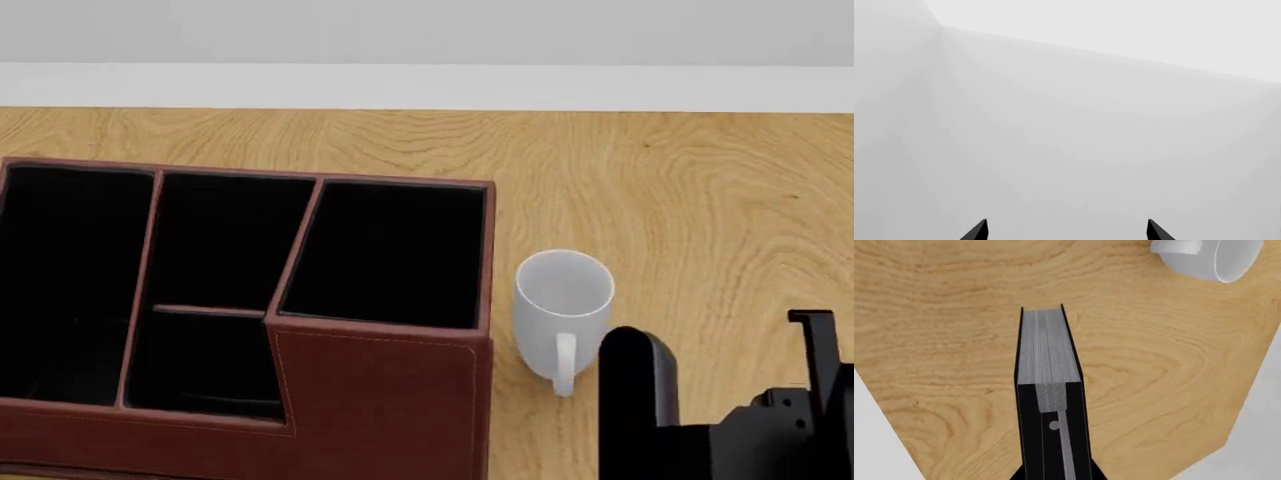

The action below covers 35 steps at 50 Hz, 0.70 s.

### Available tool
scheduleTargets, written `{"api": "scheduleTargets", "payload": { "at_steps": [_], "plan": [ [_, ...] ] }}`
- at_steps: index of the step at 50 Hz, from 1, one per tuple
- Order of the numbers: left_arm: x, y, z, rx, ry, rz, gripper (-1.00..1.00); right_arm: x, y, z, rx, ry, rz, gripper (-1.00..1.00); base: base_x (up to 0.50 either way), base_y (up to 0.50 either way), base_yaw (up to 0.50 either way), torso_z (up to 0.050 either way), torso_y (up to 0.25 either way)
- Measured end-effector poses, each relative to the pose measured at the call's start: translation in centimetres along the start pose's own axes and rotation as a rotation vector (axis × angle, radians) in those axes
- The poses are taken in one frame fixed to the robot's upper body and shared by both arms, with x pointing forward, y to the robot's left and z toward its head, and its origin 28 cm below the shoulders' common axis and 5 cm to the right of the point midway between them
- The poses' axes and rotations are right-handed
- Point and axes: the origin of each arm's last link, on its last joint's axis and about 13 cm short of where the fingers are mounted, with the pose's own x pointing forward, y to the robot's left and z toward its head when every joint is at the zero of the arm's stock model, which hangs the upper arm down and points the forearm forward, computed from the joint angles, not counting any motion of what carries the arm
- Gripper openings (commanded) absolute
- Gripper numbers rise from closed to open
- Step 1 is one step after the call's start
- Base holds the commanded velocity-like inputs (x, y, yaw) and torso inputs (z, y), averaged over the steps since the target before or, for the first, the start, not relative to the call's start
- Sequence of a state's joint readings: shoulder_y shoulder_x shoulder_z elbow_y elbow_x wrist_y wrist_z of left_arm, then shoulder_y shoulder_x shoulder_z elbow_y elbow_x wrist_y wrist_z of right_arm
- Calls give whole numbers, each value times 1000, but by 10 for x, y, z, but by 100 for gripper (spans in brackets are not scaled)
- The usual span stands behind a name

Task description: Pick up the book and place it in the right compartment of the caddy.

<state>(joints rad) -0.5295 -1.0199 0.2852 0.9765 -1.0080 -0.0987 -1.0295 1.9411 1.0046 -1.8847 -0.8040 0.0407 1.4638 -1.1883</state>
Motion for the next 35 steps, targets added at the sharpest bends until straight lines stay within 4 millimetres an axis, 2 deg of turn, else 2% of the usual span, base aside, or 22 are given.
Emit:
{"api": "scheduleTargets", "payload": {
  "at_steps": [17, 35],
  "plan": [
    [-1, 1, 0, -3, 0, 2, 100, -45, -14, -12, 96, 19, -217, -100, 0, 0, 0, 0, 1],
    [2, 1, -2, -6, -1, 1, 100, -103, -58, -11, 264, -143, -540, -100, 0, 0, 0, 0, 1]
  ]
}}
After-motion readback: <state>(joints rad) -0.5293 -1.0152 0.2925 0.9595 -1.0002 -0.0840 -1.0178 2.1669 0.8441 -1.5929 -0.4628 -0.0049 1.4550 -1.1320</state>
